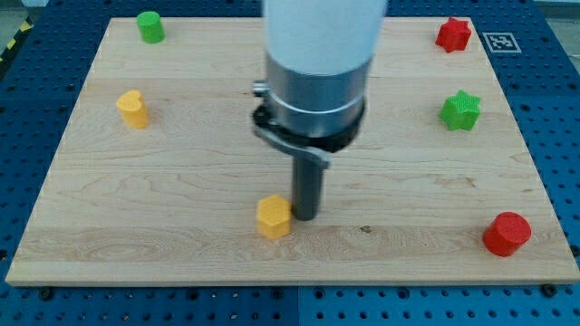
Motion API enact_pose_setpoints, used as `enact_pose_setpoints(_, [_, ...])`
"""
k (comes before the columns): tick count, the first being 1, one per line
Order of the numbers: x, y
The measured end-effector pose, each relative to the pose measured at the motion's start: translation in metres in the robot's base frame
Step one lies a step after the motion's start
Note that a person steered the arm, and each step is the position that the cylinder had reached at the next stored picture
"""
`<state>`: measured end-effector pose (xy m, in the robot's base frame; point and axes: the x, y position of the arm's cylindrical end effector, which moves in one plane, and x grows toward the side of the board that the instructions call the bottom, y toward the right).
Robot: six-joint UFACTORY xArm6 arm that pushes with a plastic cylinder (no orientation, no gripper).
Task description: Place the yellow hexagon to the bottom left
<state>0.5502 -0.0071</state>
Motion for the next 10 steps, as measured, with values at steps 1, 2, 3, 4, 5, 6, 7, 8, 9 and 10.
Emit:
enact_pose_setpoints(1, [0.004,-0.034])
enact_pose_setpoints(2, [0.02,-0.003])
enact_pose_setpoints(3, [0.023,-0.04])
enact_pose_setpoints(4, [0.017,-0.095])
enact_pose_setpoints(5, [0.017,-0.134])
enact_pose_setpoints(6, [0.017,-0.153])
enact_pose_setpoints(7, [0.011,-0.169])
enact_pose_setpoints(8, [0.007,-0.13])
enact_pose_setpoints(9, [0.023,-0.107])
enact_pose_setpoints(10, [0.041,-0.125])
